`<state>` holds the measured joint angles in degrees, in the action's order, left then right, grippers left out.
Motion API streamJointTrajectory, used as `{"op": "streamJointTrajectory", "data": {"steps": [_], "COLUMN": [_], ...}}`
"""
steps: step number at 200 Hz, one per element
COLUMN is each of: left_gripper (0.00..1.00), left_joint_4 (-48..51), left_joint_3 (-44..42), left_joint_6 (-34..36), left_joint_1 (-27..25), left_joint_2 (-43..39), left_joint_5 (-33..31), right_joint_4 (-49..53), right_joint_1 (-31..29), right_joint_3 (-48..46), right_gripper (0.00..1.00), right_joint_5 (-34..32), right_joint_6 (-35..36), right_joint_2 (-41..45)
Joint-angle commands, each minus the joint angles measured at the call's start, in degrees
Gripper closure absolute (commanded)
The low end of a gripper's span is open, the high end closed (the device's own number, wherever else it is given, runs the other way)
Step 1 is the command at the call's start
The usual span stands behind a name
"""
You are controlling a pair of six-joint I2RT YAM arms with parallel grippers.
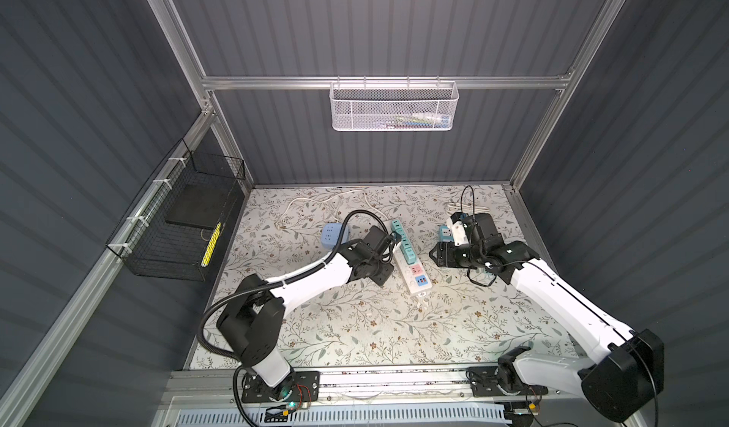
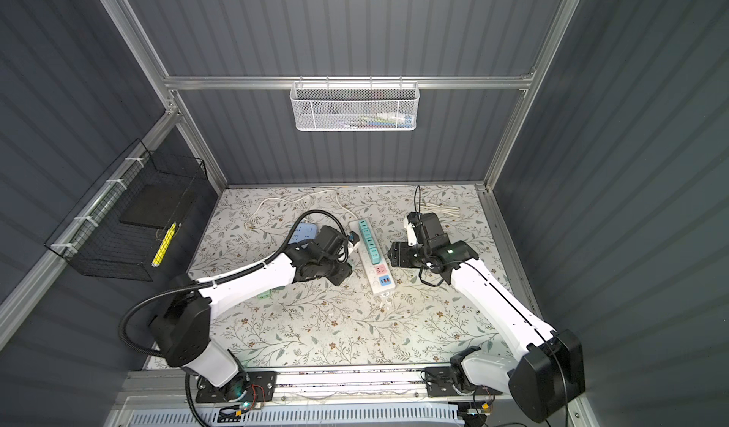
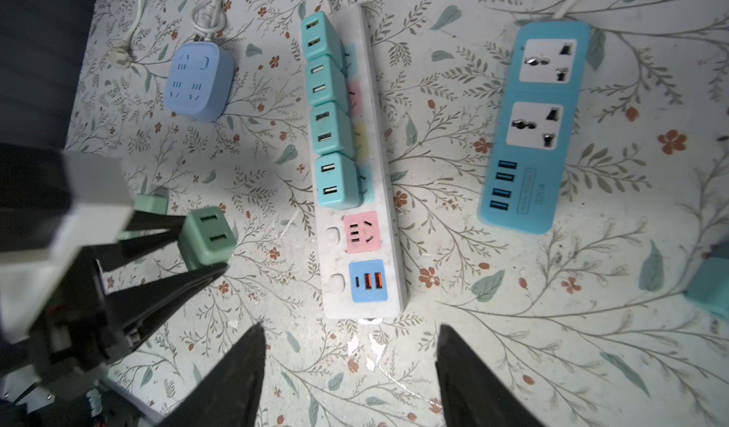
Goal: Insert the plug
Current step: 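Lift the mint-green plug with the left gripper toward the right gripper, then close the right gripper on the plug while the left gripper holds it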
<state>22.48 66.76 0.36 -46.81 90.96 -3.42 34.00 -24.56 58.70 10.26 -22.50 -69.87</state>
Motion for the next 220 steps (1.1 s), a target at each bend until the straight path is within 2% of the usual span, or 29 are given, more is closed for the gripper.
{"op": "streamJointTrajectory", "data": {"steps": [1, 27, 50, 71, 106, 127, 170, 220], "left_gripper": [0.65, 0.65, 0.66, 0.68, 0.69, 0.70, 0.71, 0.71], "left_joint_4": [-10.73, -16.38, -17.93, -19.00, -18.68, -18.17, -17.21, -17.47], "left_joint_3": [-2.29, -4.60, -4.78, -5.09, -5.16, -4.97, -4.72, -4.54], "left_joint_6": [1.27, 2.26, 3.36, 4.60, 5.28, 5.78, 6.49, 6.15], "left_joint_1": [-0.13, -0.24, -0.26, -0.53, -1.34, -1.79, -1.88, -1.83], "left_joint_2": [-2.62, -5.42, -6.38, -7.15, -7.73, -8.16, -8.01, -7.55], "left_joint_5": [-1.16, 0.06, 2.30, 4.53, 8.35, 8.87, 9.09, 9.37], "right_joint_4": [1.59, 0.94, -1.19, -3.06, -4.48, -4.51, -5.13, -5.53], "right_joint_1": [0.12, 0.01, -0.31, -0.29, -0.28, -0.27, -0.38, -1.38], "right_joint_3": [2.63, 4.63, 5.83, 6.74, 8.73, 9.93, 11.99, 12.31], "right_gripper": [0.36, 0.53, 0.61, 0.60, 0.51, 0.49, 0.50, 0.58], "right_joint_5": [7.65, 12.65, 16.28, 18.76, 21.11, 22.34, 26.71, 29.27], "right_joint_6": [1.93, 2.46, 2.03, 1.26, 0.29, 1.08, 1.20, 1.30], "right_joint_2": [0.40, -1.38, -2.50, -3.20, -6.21, -8.62, -12.70, -15.68]}}
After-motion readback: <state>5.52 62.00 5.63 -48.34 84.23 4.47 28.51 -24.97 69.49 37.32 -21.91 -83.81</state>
